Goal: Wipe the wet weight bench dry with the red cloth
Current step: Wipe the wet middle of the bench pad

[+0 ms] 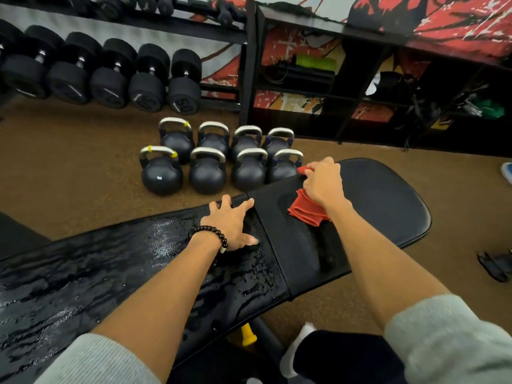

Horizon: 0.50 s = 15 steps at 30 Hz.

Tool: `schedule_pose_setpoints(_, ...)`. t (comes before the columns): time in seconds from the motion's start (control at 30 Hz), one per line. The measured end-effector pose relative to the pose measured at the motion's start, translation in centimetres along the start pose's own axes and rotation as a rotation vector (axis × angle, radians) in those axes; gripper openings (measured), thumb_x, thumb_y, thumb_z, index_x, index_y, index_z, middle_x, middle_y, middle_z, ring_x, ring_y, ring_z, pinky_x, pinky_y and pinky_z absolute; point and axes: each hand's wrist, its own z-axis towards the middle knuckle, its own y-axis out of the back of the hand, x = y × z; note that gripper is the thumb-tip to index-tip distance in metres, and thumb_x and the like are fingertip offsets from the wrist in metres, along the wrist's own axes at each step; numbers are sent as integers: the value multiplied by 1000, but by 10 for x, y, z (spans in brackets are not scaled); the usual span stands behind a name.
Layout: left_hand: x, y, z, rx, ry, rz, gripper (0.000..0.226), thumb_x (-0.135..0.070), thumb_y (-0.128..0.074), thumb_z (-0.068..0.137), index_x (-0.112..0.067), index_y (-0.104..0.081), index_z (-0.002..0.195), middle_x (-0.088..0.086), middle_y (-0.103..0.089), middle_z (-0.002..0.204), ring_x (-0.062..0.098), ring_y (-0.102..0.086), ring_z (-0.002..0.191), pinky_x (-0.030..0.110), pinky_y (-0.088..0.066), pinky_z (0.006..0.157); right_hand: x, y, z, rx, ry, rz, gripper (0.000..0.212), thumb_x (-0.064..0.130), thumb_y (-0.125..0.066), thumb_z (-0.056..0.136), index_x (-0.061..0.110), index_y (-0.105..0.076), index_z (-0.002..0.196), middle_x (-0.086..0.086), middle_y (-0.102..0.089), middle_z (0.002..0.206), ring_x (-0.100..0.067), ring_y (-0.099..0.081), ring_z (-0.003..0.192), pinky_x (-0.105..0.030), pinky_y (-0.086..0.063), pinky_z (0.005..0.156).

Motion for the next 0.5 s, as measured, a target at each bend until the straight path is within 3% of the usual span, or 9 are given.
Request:
schedule_pose_setpoints(0.13, 1, -1, 0, -12, -7, -4, 95, -56, -73, 79, -46, -12, 153, 7, -18, 152, 36, -19, 140, 55, -44, 100, 4, 7, -65, -75, 8, 24, 30, 13, -53, 94, 10, -58, 123, -14, -42, 125, -37, -37, 111, -52, -42, 85)
schedule_pose_setpoints(0.3, 0, -3, 1, -22, -15, 3, 94, -54, -72, 81, -44, -12, 153, 7, -18, 152, 35, -20, 140, 51, -44, 100, 3, -3, -197, -197, 147, 40, 41, 14, -55, 89, 12, -59, 130, -7, -50, 119, -31, -43, 98, -47, -43, 68)
schedule_pose_setpoints(0.37, 0, -3, 2, -13, -14, -1, 95, -54, -72, 81, -44, -12, 153, 8, -17, 153, 36, -19, 140, 53, -44, 101, 0, -7, -193, -227, 190, 66, 45, 10, -58, 85, 11, -61, 130, -7, -51, 118, -31, -43, 98, -48, -44, 68)
schedule_pose_setpoints(0.5, 1, -2, 2, -5, -9, 6, 97, -56, -73, 79, -45, -12, 153, 7, -18, 152, 36, -19, 140, 55, -44, 101, 11, -10, -94, -193, 133, 71, 37, 7, -57, 89, 11, -60, 126, -10, -47, 117, -32, -38, 100, -46, -37, 76)
